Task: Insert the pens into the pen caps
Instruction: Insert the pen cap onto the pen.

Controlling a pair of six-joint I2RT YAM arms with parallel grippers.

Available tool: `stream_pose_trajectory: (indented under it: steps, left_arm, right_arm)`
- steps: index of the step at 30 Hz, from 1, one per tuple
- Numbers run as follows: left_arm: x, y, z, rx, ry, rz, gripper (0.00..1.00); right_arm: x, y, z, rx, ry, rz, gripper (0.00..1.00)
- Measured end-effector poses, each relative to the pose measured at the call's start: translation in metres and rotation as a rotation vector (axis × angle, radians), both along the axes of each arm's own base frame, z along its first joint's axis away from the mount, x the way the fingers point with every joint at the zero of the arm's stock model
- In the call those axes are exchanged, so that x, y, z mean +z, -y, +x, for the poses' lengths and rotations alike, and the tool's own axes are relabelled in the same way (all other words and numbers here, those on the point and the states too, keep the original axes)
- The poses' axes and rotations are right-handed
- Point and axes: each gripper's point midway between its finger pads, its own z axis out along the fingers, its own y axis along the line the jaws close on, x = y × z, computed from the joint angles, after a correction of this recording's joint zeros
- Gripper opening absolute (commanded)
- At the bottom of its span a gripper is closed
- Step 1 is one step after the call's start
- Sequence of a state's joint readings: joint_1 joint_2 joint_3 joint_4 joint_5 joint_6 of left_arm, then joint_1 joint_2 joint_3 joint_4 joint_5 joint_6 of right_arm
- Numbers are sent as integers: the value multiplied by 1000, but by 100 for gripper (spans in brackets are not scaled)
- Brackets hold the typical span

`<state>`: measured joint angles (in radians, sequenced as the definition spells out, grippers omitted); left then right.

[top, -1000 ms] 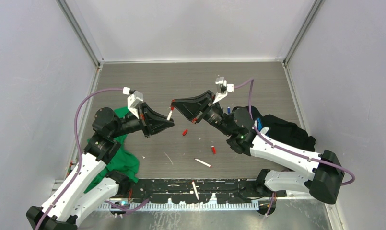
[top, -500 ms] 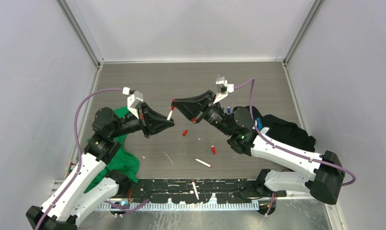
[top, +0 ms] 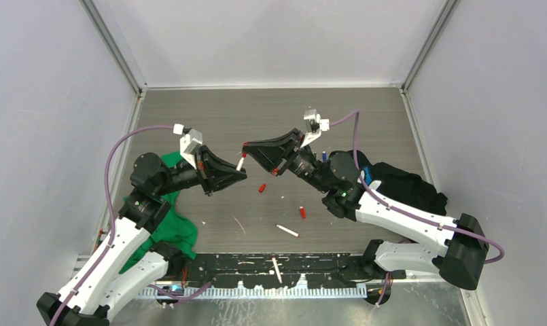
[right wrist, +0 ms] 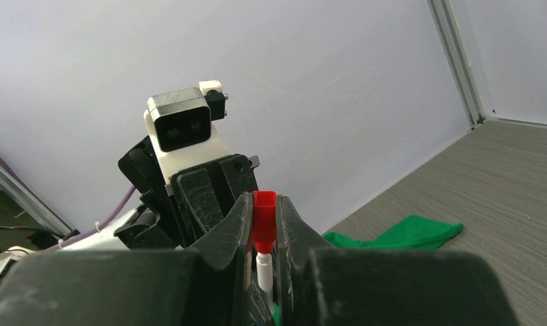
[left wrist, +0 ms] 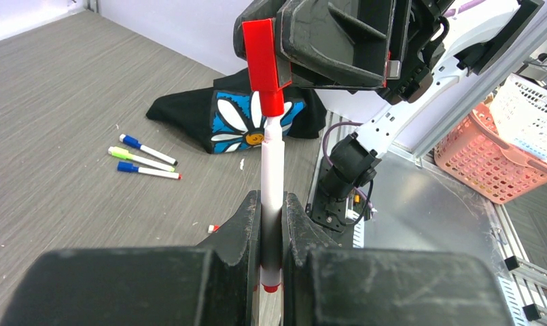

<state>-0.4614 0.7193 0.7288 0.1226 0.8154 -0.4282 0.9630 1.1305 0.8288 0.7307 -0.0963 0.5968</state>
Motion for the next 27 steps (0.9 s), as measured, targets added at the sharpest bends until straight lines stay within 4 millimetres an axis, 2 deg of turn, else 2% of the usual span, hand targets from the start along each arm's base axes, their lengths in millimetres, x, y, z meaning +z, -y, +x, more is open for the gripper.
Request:
stream_pose_trajectory:
  steps: [9, 27]
  left_arm:
    - [-1, 0, 0, -1, -1, 2, 0]
    - [-25, 0, -11, -39, -78, 34, 0]
  right_arm:
    - [-7, 0, -4, 25, -21, 5, 1]
    - [-41, 3, -18, 38, -91, 53, 1]
